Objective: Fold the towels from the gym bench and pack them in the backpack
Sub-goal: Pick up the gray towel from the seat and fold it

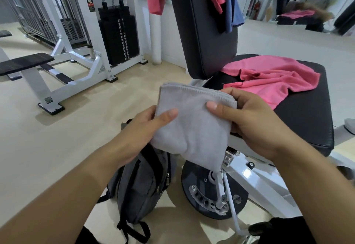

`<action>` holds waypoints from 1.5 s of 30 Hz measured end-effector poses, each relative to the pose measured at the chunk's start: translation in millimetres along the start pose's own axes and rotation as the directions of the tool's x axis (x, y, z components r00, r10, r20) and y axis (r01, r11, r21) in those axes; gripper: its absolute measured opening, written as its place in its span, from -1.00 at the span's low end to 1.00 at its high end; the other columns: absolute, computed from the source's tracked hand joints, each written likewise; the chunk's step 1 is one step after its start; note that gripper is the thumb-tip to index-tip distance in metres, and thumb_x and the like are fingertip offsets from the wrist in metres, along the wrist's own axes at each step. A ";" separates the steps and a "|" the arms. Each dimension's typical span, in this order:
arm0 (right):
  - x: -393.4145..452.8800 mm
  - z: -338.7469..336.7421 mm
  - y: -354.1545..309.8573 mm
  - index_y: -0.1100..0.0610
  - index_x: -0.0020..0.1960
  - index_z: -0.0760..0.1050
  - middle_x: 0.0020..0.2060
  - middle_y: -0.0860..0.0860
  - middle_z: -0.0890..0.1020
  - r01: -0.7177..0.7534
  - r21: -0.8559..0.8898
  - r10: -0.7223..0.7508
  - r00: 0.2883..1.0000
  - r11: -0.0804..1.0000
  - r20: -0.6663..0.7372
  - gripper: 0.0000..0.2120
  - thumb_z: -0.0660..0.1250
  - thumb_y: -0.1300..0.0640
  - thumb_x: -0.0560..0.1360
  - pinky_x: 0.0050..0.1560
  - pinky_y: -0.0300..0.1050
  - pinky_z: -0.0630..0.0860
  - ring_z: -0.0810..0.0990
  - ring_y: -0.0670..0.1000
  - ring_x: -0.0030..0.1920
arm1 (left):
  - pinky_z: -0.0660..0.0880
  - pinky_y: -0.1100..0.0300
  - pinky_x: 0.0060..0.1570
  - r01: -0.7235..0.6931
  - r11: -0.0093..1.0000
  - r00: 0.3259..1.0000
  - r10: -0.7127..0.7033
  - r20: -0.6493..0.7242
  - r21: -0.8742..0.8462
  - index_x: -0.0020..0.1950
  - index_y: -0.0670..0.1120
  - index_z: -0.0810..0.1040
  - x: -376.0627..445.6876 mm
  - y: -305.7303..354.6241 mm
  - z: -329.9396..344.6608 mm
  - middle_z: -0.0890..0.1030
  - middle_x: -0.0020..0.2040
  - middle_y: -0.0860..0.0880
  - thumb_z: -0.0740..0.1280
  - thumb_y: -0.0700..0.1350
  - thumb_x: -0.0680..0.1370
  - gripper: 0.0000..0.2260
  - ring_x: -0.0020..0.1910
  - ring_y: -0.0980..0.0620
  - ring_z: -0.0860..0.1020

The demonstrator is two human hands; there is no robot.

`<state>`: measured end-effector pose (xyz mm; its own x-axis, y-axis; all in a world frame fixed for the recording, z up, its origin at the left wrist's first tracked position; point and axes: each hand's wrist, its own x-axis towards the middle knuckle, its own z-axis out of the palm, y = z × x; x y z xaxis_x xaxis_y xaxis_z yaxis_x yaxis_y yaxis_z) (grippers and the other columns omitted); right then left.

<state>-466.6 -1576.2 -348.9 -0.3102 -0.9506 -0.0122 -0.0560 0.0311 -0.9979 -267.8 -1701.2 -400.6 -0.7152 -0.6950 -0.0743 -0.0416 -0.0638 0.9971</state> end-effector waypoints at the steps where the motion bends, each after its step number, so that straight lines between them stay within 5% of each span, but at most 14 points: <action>1: 1.6 -1.2 0.6 0.29 0.20 0.54 0.07 0.20 0.71 -0.023 0.060 0.023 1.000 0.998 -0.007 -0.62 0.47 0.14 0.46 0.07 0.06 0.66 0.71 0.10 -0.01 | 0.52 0.05 0.27 0.027 0.999 0.999 -0.028 0.034 0.019 0.34 -0.02 0.57 -0.1 -1.7 2.0 0.70 0.24 0.04 0.54 0.37 0.27 -0.25 0.24 0.03 0.66; 5: 6.0 -9.9 4.5 0.18 0.23 0.57 0.01 0.11 0.72 -0.072 0.121 0.082 0.993 0.990 -0.081 -0.68 0.46 0.12 0.51 -0.10 -0.09 0.67 0.71 0.04 -0.08 | 0.62 0.20 0.10 0.059 0.998 0.998 -0.059 0.032 0.006 0.25 -0.05 0.61 -0.7 -4.6 11.1 0.74 0.13 0.04 0.48 0.05 0.41 -0.56 0.15 0.03 0.70; 12: 10.9 -14.3 15.7 0.02 0.28 0.53 0.06 0.05 0.72 -0.069 0.008 0.069 0.968 0.998 -0.243 -0.65 0.48 0.05 0.52 -0.25 -0.19 0.62 0.71 -0.08 -0.16 | 0.63 0.23 -0.04 0.048 0.997 0.998 -0.046 0.032 -0.063 0.25 -0.05 0.59 -1.8 -6.0 20.3 0.75 0.10 0.01 0.47 -0.07 0.42 -0.60 0.08 0.03 0.72; 16: 6.5 -19.0 11.8 -0.08 0.41 0.41 0.12 -0.06 0.71 -0.118 0.018 0.119 0.989 0.993 -0.090 -0.37 0.52 -0.05 0.39 -0.19 -0.17 0.63 0.74 -0.06 -0.02 | 0.65 0.20 -0.04 0.055 0.990 0.998 -0.054 0.016 -0.133 0.30 -0.06 0.57 -2.6 -4.7 24.3 0.73 0.15 -0.02 0.45 -0.11 0.46 -0.60 0.12 -0.01 0.71; 19: 3.0 -20.1 12.0 -0.13 0.43 0.36 0.13 -0.03 0.72 -0.133 -0.025 0.135 0.988 0.991 0.081 -0.25 0.57 0.15 0.33 -0.06 0.00 0.69 0.73 0.03 0.08 | 0.66 0.15 -0.04 0.070 0.979 0.997 -0.073 -0.009 -0.190 0.30 -0.06 0.58 -2.9 -2.7 25.3 0.73 0.16 -0.04 0.45 -0.10 0.46 -0.60 0.14 -0.05 0.70; 24: 6.1 -21.6 17.5 -0.26 0.32 0.42 0.12 -0.10 0.70 -0.051 0.004 0.051 0.998 0.999 0.040 -0.20 0.58 0.38 0.30 -0.05 -0.04 0.69 0.71 -0.03 0.10 | 0.59 0.01 0.12 0.182 0.919 0.981 -0.193 0.005 -0.349 0.28 -0.06 0.63 -2.1 6.0 25.6 0.73 0.17 -0.04 0.36 0.08 0.54 -0.63 0.17 -0.04 0.69; 30: 10.6 -23.2 21.7 -0.10 0.45 0.39 0.15 0.01 0.72 -0.092 0.029 0.090 0.994 0.995 0.063 -0.33 0.52 0.24 0.44 0.22 0.18 0.61 0.71 0.10 0.15 | 0.58 -0.01 0.17 0.214 0.935 0.973 -0.230 -0.023 -0.283 0.27 -0.09 0.64 3.3 -0.4 22.6 0.73 0.16 -0.07 0.39 0.00 0.56 -0.67 0.16 -0.07 0.70; 37: 14.9 -27.2 23.1 0.13 0.39 0.50 0.14 0.07 0.72 -0.180 0.106 0.173 0.982 0.978 0.071 -0.44 0.50 0.27 0.40 0.16 0.05 0.65 0.71 0.11 0.15 | 0.66 0.12 0.08 0.029 0.973 0.994 -0.052 -0.094 -0.231 0.29 -0.12 0.60 10.1 -4.1 16.6 0.73 0.16 -0.06 0.44 -0.19 0.49 -0.64 0.14 -0.03 0.71; 41: 15.2 -29.5 23.6 0.20 0.31 0.57 0.16 0.12 0.71 -0.235 0.135 0.218 0.967 0.963 0.131 -0.51 0.48 0.25 0.38 0.20 0.03 0.62 0.70 0.13 0.18 | 0.66 0.12 0.07 0.012 0.978 0.996 -0.030 -0.083 -0.209 0.30 -0.10 0.60 14.6 -3.6 13.5 0.73 0.16 -0.06 0.45 -0.14 0.46 -0.60 0.14 -0.05 0.70; 45: 21.4 -33.2 31.5 0.20 0.30 0.58 0.16 0.15 0.71 -0.192 0.134 0.191 0.981 0.972 0.024 -0.48 0.53 0.24 0.35 0.24 0.14 0.60 0.69 0.19 0.18 | 0.64 -0.01 0.12 0.057 0.979 0.998 -0.059 -0.008 -0.194 0.35 -0.06 0.56 18.0 -2.6 8.2 0.72 0.20 -0.06 0.47 -0.14 0.41 -0.51 0.17 -0.07 0.69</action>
<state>-506.5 -1585.3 -378.5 -0.2919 -0.9344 -0.2040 0.1324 0.1718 -0.9762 -286.4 -1707.7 -404.4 -0.7061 -0.6954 -0.1336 0.0538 -0.2408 0.9691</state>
